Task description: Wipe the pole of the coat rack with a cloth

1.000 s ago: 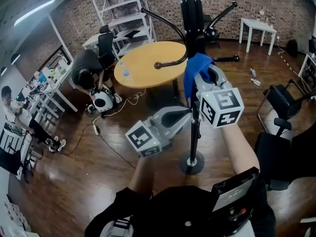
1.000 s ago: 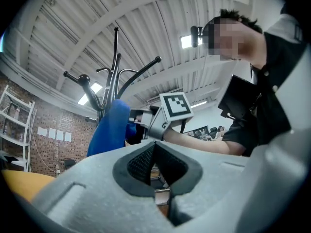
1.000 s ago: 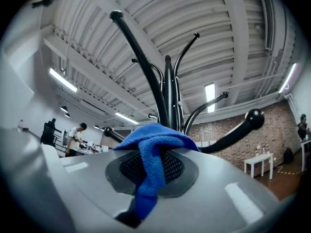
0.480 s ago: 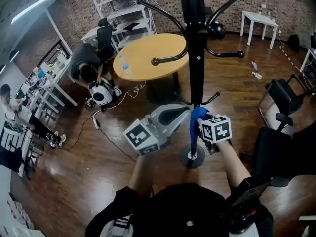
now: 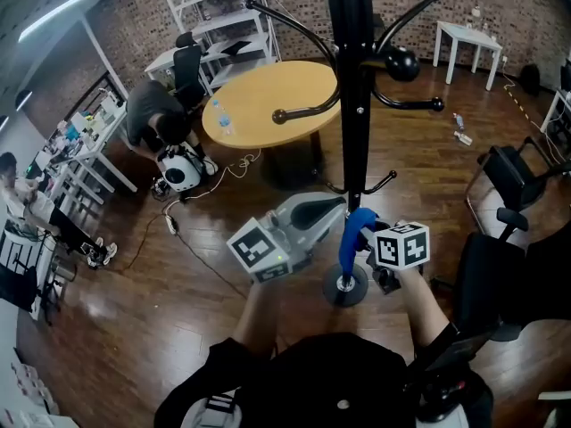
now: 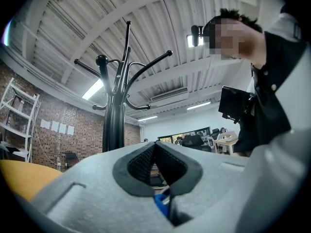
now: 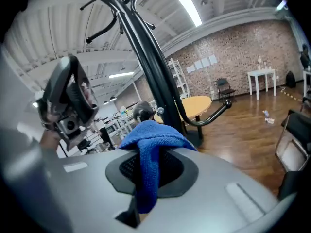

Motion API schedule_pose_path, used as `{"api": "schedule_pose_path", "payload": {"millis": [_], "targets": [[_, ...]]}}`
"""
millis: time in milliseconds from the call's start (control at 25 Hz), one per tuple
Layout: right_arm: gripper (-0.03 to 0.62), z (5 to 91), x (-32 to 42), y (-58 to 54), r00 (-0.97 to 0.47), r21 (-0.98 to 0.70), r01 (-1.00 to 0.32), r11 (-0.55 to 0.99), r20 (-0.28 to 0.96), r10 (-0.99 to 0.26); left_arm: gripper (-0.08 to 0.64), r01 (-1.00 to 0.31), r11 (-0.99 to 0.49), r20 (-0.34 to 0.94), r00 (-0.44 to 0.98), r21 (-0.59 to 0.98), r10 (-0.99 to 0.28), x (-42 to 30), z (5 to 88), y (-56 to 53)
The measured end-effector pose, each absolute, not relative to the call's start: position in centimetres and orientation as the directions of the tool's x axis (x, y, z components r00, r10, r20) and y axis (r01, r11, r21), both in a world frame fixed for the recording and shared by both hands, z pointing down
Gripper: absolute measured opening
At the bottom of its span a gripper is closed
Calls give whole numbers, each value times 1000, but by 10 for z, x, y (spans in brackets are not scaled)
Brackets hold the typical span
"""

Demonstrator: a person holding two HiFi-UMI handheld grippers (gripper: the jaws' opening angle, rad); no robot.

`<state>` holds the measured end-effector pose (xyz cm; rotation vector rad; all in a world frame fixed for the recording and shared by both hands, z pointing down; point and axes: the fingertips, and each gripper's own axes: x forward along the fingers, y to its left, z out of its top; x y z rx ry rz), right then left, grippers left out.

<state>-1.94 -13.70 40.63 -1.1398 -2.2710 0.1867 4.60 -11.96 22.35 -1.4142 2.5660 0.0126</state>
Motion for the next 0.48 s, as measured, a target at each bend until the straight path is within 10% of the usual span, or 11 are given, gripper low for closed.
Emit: {"api": "schedule_pose_path", "payload": {"millis": [480], "targets": [[26,153,-49,-119,-636,-121,772,624,-125,762,0,-823,558,-206,-531,-108,-822,41,213,-104]]}}
